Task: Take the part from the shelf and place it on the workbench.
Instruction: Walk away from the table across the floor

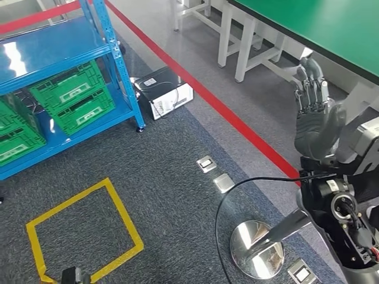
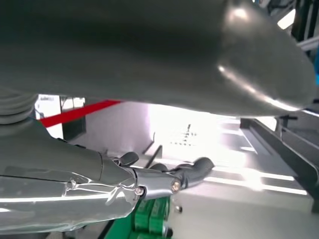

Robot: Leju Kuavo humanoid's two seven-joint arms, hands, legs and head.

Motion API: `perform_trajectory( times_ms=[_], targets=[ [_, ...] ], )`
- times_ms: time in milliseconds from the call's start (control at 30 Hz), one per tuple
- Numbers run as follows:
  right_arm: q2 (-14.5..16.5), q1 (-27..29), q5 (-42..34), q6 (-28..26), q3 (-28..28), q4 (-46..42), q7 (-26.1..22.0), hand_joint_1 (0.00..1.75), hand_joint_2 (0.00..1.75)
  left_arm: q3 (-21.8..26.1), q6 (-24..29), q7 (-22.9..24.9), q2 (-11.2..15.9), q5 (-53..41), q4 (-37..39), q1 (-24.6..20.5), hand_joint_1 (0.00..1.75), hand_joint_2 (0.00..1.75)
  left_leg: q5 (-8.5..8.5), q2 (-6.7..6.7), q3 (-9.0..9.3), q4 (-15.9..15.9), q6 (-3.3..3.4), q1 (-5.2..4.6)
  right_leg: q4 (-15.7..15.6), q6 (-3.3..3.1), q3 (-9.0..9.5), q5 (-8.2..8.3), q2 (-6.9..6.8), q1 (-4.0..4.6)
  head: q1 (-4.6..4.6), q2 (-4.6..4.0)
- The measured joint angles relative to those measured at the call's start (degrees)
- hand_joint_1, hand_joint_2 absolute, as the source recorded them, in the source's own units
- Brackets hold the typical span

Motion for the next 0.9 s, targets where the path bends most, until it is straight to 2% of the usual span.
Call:
perform_trajectory(
  times_ms=[33, 67, 100, 133, 200, 233, 267, 333, 367, 400, 433, 467, 500, 533, 567, 600, 633, 667, 700, 733, 767, 800, 833, 867, 900],
  targets=[
    [0.0, 0.0, 0.0, 0.0, 0.0, 0.0, 0.0, 0.00, 0.00, 0.0, 0.0, 0.0, 0.0, 0.0, 0.0, 0.0, 0.00, 0.00, -1.16, 0.49, -1.88, 3.5, -0.20, 0.16, 0.0, -0.04, 0.06, -0.11, -0.78, 0.05, -0.09, 0.00],
    [0.0, 0.0, 0.0, 0.0, 0.0, 0.0, 0.1, 0.00, 0.00, 0.0, 0.0, 0.0, 0.0, 0.0, 0.0, 0.0, 0.00, 0.00, -1.23, 0.74, -2.89, 5.2, -0.33, 0.31, 0.0, -0.04, 0.16, -0.25, -1.57, 0.06, -0.13, 0.00],
    [0.0, 0.0, -0.1, 0.0, 0.1, 0.0, 0.1, 0.00, 0.00, 0.0, 0.0, 0.0, 0.0, 0.0, 0.0, 0.1, 0.00, 0.00, -0.20, 0.95, -2.69, 4.5, -0.40, 0.44, 0.0, 0.04, 0.34, -0.43, -2.32, 0.04, -0.16, 0.00],
    [0.0, 0.0, -0.1, 0.0, 0.1, 0.0, 0.1, 0.00, 0.00, 0.0, 0.0, 0.0, 0.0, 0.0, 0.0, 0.2, 0.00, 0.00, 1.78, 1.35, -1.24, 1.4, -0.38, 0.52, 0.0, 0.18, 0.63, -0.64, -3.03, 0.02, -0.19, 0.00],
    [0.0, 0.0, -0.1, 0.0, 0.1, 0.0, 0.1, 0.00, 0.00, 0.0, 0.0, 0.0, 0.0, 0.0, 0.0, 0.1, 0.00, 0.00, 5.64, 3.78, 3.02, -7.1, -0.07, 0.31, 0.0, 0.67, 1.28, -1.18, -4.25, 0.19, -0.34, 0.00],
    [0.0, 0.0, -0.1, 0.0, 0.1, 0.0, 0.1, 0.00, 0.00, 0.0, 0.0, 0.0, 0.1, 0.0, 0.0, 0.0, 0.00, 0.00, 6.62, 4.70, 4.40, -10.0, 0.27, 0.10, 0.0, 0.97, 1.56, -1.43, -4.77, 0.36, -0.27, 0.00],
    [0.0, -0.1, -0.1, 0.0, 0.0, 0.0, 0.1, 0.00, 0.00, 0.0, 0.0, 0.0, 0.1, 0.0, 0.0, 0.0, 0.00, 0.00, 6.90, 5.24, 5.01, -11.5, 0.61, -0.14, 0.0, 1.29, 1.78, -1.64, -5.28, 0.57, -0.16, 0.00],
    [0.0, -0.1, -0.1, 0.1, 0.0, 0.0, 0.1, 0.00, 0.00, 0.0, 0.0, 0.0, 0.1, 0.0, 0.0, 0.1, 0.00, 0.00, 6.77, 4.01, 4.98, -11.9, 1.35, -0.32, -0.4, 1.91, 2.30, -1.91, -6.40, 0.70, 0.13, 0.00],
    [0.0, -0.2, -0.1, 0.1, 0.0, 0.0, 0.1, 0.00, 0.00, 0.0, 0.0, 0.0, 0.1, 0.0, 0.0, 0.1, 0.00, 0.00, 6.81, 3.35, 5.13, -12.1, 1.65, -0.24, -0.3, 2.22, 2.55, -2.23, -6.18, 0.60, 0.21, 0.00],
    [0.0, -0.2, -0.1, 0.1, 0.0, 0.0, 0.1, 0.00, 0.00, 0.0, 0.0, 0.0, 0.0, 0.0, 0.0, 0.1, 0.00, 0.00, 6.89, 2.69, 5.33, -12.3, 2.06, -0.12, 0.6, 2.43, 2.35, -3.05, -5.13, 0.47, 0.32, 0.00],
    [0.0, -0.2, -0.1, 0.0, 0.0, 0.0, 0.1, 0.00, 0.00, 0.0, 0.0, 0.0, 0.0, 0.1, 0.0, 0.1, 0.00, 0.00, 6.99, 2.06, 5.54, -12.5, 2.44, 0.05, 2.9, 2.54, 1.43, -4.48, -3.56, 0.38, 0.57, 0.00],
    [-0.1, -0.2, -0.1, 0.0, -0.1, 0.0, 0.1, 0.00, 0.00, 0.0, 0.0, 0.0, 0.0, 0.1, 0.0, 0.0, 0.00, 0.00, 7.02, 1.41, 5.66, -12.6, 2.74, 0.11, 6.5, 2.55, -0.29, -6.39, -1.65, 0.33, 0.90, 0.00],
    [-0.1, -0.1, -0.1, 0.0, -0.1, 0.0, 0.1, 0.00, 0.00, 0.0, 0.0, 0.0, 0.0, 0.1, 0.0, -0.1, 0.00, 0.00, 7.01, 0.71, 5.69, -12.7, 3.01, 0.08, 10.9, 2.50, -2.59, -8.35, -0.38, 0.39, 1.21, 0.00],
    [-0.1, 0.0, -0.1, 0.0, -0.1, 0.0, 0.1, 0.00, 0.00, 0.0, 0.0, 0.0, 0.0, 0.1, 0.0, -0.1, 0.00, 0.00, 6.98, -0.07, 5.71, -12.7, 3.12, 0.02, 14.9, 2.48, -4.77, -9.69, 0.22, 0.45, 1.49, 0.00],
    [-0.1, 0.1, -0.1, 0.0, 0.0, 0.0, 0.1, 0.00, 0.00, 0.0, 0.0, 0.0, 0.0, 0.1, 0.0, -0.1, 0.00, 0.00, 6.94, -0.92, 5.76, -12.6, 3.18, -0.05, 17.2, 2.45, -6.29, -9.96, 0.47, 0.51, 1.64, 0.00],
    [-0.1, 0.1, -0.1, 0.0, 0.0, 0.0, 0.1, 0.00, 0.00, 0.0, 0.0, 0.0, 0.0, 0.1, 0.0, -0.1, 0.00, 0.00, 6.91, -1.79, 5.84, -12.6, 3.20, -0.10, 17.2, 2.35, -6.73, -8.97, 0.58, 0.55, 1.73, 0.00],
    [-0.1, 0.1, -0.1, 0.0, 0.0, 0.0, 0.1, 0.00, 0.00, 0.0, 0.0, 0.0, 0.0, 0.2, 0.0, 0.0, 0.00, 0.00, 6.85, -2.71, 5.99, -12.5, 3.16, -0.12, 14.7, 2.17, -5.98, -6.84, 0.80, 0.58, 1.82, 0.00],
    [-0.1, 0.1, -0.1, 0.0, 0.0, 0.0, 0.1, 0.00, 0.00, 0.0, 0.0, 0.0, 0.0, 0.2, 0.0, 0.0, 0.00, 0.00, 6.77, -3.60, 6.13, -12.5, 3.08, -0.11, 10.7, 1.92, -4.47, -4.20, 1.56, 0.61, 1.95, 0.00],
    [-0.1, 0.1, -0.1, 0.0, 0.0, 0.0, 0.1, 0.00, 0.00, 0.0, 0.0, 0.0, -0.1, 0.2, 0.0, 0.0, 0.00, 0.00, 6.65, -4.43, 6.17, -12.3, 2.94, -0.18, 6.5, 1.59, -2.81, -2.02, 3.02, 0.58, 2.02, 0.00],
    [-0.1, 0.0, -0.1, 0.0, 0.0, 0.0, 0.1, 0.00, 0.00, 0.0, 0.0, 0.0, -0.2, 0.2, 0.0, 0.0, 0.00, 0.00, 6.58, -5.23, 6.09, -12.2, 2.74, -0.19, 3.1, 1.36, -1.49, -0.57, 4.27, 0.53, 2.03, 0.00],
    [-0.2, 0.0, -0.1, 0.0, 0.0, 0.0, 0.1, 0.00, 0.00, 0.0, 0.0, 0.0, -0.3, 0.2, 0.0, 0.0, 0.00, 0.00, 6.56, -5.90, 5.91, -12.1, 2.51, -0.13, 1.2, 1.16, -0.77, -0.01, 5.23, 0.55, 1.97, 0.00],
    [-0.2, 0.0, -0.1, 0.0, 0.0, 0.0, 0.1, 0.00, 0.00, 0.0, 0.0, 0.0, -0.3, 0.3, 0.0, 0.1, 0.00, 0.00, 6.62, -6.59, 5.71, -12.1, 2.19, -0.03, 0.6, 0.97, -0.50, -0.07, 5.47, 0.60, 1.90, 0.00],
    [-0.2, -0.1, -0.1, 0.0, 0.0, 0.0, 0.1, 0.00, 0.00, 0.0, 0.0, 0.0, -0.2, 0.3, 0.0, 0.3, 0.00, 0.00, 6.76, -7.32, 5.57, -12.3, 1.82, 0.01, 0.3, 0.78, -0.34, -0.03, 4.79, 0.55, 1.85, 0.00],
    [-0.2, -0.2, -0.1, 0.0, 0.0, 0.0, 0.1, 0.00, 0.00, 0.0, 0.1, 0.0, -0.1, 0.3, 0.0, 0.5, 0.00, 0.00, 6.76, -7.48, 5.53, -12.3, 1.52, 0.02, 0.0, 0.54, -0.08, 0.07, 4.02, 0.42, 1.88, 0.00],
    [-0.2, -0.2, -0.1, 0.0, 0.0, 0.0, 0.1, 0.00, 0.00, 0.0, 0.1, 0.0, -0.1, 0.3, 0.0, 0.6, 0.00, 0.00, 6.35, -6.55, 5.28, -11.8, 1.15, -0.13, -0.4, 0.26, 0.25, 0.20, 3.23, 0.21, 1.63, 0.00]
  ],
)
